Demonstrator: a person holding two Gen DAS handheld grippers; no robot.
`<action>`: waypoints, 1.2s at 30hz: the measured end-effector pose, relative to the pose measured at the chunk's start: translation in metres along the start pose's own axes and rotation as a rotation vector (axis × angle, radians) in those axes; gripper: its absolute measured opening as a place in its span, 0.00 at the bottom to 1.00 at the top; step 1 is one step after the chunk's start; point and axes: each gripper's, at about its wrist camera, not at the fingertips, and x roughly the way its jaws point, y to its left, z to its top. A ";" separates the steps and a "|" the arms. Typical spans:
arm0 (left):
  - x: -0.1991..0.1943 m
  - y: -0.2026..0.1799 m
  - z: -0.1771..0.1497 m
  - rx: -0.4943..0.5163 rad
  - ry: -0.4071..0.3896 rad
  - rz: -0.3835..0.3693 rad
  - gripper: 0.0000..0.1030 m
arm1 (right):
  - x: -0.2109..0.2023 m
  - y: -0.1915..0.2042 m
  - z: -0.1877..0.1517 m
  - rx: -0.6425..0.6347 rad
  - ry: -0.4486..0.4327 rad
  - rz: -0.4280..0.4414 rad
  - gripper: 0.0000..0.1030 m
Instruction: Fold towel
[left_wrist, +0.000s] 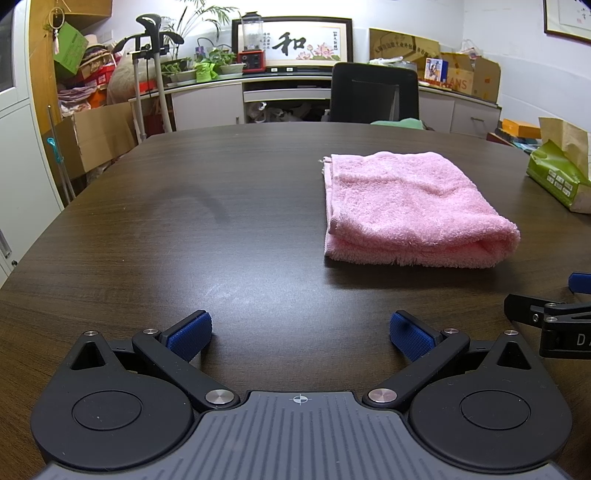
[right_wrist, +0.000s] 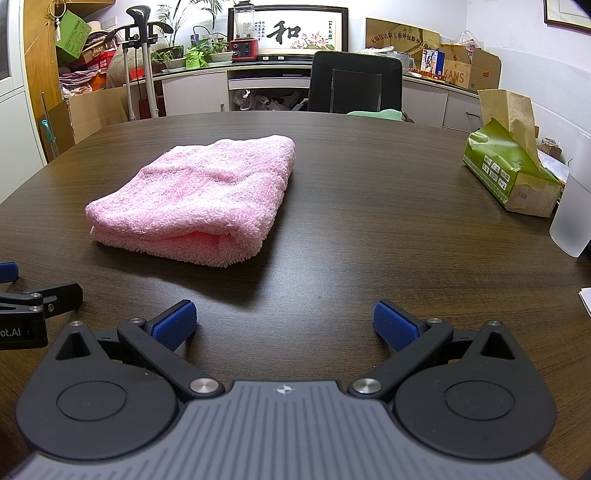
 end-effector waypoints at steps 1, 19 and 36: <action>0.000 0.000 0.000 0.000 0.000 0.000 1.00 | 0.000 0.000 0.000 0.000 0.000 0.000 1.00; 0.000 0.000 0.000 -0.003 0.000 0.005 1.00 | 0.000 0.000 0.000 0.000 0.000 0.000 1.00; -0.002 0.021 -0.001 -0.034 -0.003 0.052 1.00 | -0.001 0.000 -0.001 -0.004 0.000 0.007 1.00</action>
